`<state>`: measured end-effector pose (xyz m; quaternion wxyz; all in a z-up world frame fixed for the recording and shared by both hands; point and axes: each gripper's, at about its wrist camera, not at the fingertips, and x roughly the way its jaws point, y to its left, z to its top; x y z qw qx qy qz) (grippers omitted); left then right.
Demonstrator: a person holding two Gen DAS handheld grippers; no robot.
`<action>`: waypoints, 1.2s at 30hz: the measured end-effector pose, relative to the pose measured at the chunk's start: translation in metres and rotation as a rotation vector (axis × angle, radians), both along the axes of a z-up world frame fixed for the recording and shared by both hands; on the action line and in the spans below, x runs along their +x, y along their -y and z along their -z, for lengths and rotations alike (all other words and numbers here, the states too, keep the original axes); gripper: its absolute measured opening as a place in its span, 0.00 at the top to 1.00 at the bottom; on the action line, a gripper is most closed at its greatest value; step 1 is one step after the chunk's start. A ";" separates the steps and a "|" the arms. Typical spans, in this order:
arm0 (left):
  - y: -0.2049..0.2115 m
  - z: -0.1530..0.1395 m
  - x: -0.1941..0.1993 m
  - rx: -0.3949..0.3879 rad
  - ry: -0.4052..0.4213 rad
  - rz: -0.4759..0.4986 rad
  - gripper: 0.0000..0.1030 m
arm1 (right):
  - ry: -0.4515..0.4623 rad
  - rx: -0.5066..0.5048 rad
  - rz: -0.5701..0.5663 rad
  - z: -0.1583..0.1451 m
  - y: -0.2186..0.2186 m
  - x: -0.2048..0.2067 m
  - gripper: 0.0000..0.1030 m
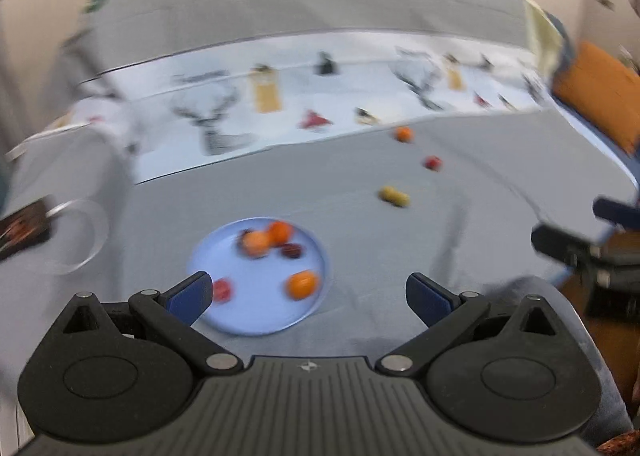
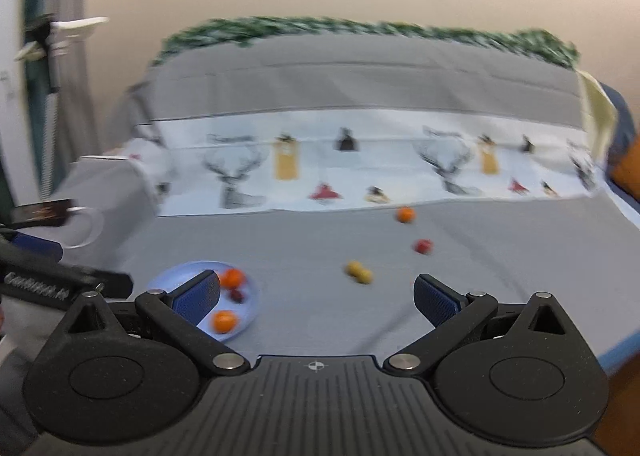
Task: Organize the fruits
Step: 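Move both open tools back toward the remaining fruits, then grasp a small yellow fruit with the left tool while the right tool grasps a red fruit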
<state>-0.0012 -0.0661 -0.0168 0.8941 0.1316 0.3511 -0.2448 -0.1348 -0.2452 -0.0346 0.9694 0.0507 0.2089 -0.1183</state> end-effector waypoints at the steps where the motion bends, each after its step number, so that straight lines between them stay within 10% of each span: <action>1: 0.013 0.004 0.008 0.009 0.002 0.029 0.00 | -0.009 0.011 0.027 0.003 0.011 0.004 0.01; 9: 0.114 0.045 0.083 0.051 -0.049 0.173 0.00 | -0.090 0.061 0.208 0.030 0.100 0.047 0.01; 19: 0.214 0.130 0.183 -0.012 -0.365 -0.071 0.00 | -0.196 0.041 0.354 0.101 0.216 0.151 0.01; 32: 0.258 0.198 0.235 -0.036 -0.382 -0.264 0.01 | -0.291 0.043 0.114 0.189 0.298 0.316 0.01; 36: 0.252 0.200 0.241 -0.095 -0.411 -0.295 0.19 | -0.267 0.008 0.117 0.205 0.295 0.338 0.01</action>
